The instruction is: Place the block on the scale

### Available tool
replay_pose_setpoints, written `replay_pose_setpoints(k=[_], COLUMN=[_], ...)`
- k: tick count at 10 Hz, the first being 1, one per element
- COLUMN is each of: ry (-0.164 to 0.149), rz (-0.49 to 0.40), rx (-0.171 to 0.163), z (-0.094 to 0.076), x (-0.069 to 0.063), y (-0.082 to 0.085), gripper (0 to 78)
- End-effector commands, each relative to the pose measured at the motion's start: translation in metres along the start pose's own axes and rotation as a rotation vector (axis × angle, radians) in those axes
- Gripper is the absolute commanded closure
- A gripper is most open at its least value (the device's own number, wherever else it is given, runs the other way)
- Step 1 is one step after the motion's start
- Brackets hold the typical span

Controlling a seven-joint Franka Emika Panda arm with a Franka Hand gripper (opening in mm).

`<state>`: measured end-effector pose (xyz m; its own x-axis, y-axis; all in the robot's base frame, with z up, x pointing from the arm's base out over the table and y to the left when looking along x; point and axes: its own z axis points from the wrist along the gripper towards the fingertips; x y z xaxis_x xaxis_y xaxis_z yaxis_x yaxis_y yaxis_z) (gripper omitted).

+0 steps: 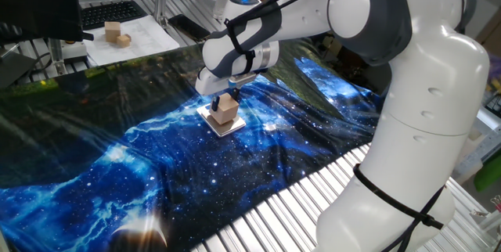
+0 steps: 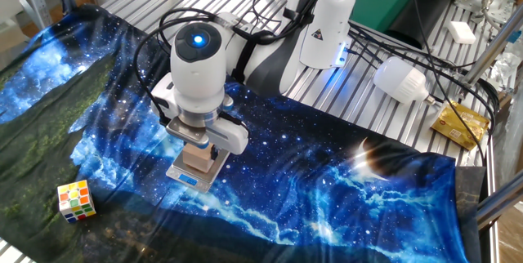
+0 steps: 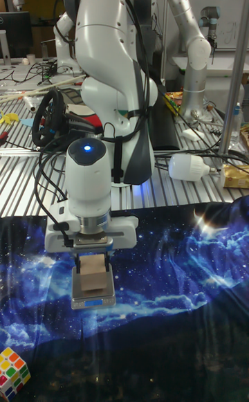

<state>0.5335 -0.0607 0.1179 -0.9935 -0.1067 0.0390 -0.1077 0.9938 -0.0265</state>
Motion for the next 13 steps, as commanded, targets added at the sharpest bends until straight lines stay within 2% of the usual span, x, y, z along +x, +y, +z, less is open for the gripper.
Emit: replay_pose_setpoints(k=[1, 6, 7, 11, 13], ry=[-0.005, -0.005, -0.028, -0.040, -0.043], rz=[-0.004, -0.004, 0.006, 0.016, 0.027], rx=[0.005, 0.005, 0.008, 0.015, 0.036], z=[-0.001, -0.001, 0.000, -0.004, -0.011], x=[-0.001, -0.001, -0.001, -0.001, 0.000], y=[0.000, 0.000, 0.000, 0.000, 0.001], gripper=[0.1, 0.1, 0.1, 0.1, 0.1])
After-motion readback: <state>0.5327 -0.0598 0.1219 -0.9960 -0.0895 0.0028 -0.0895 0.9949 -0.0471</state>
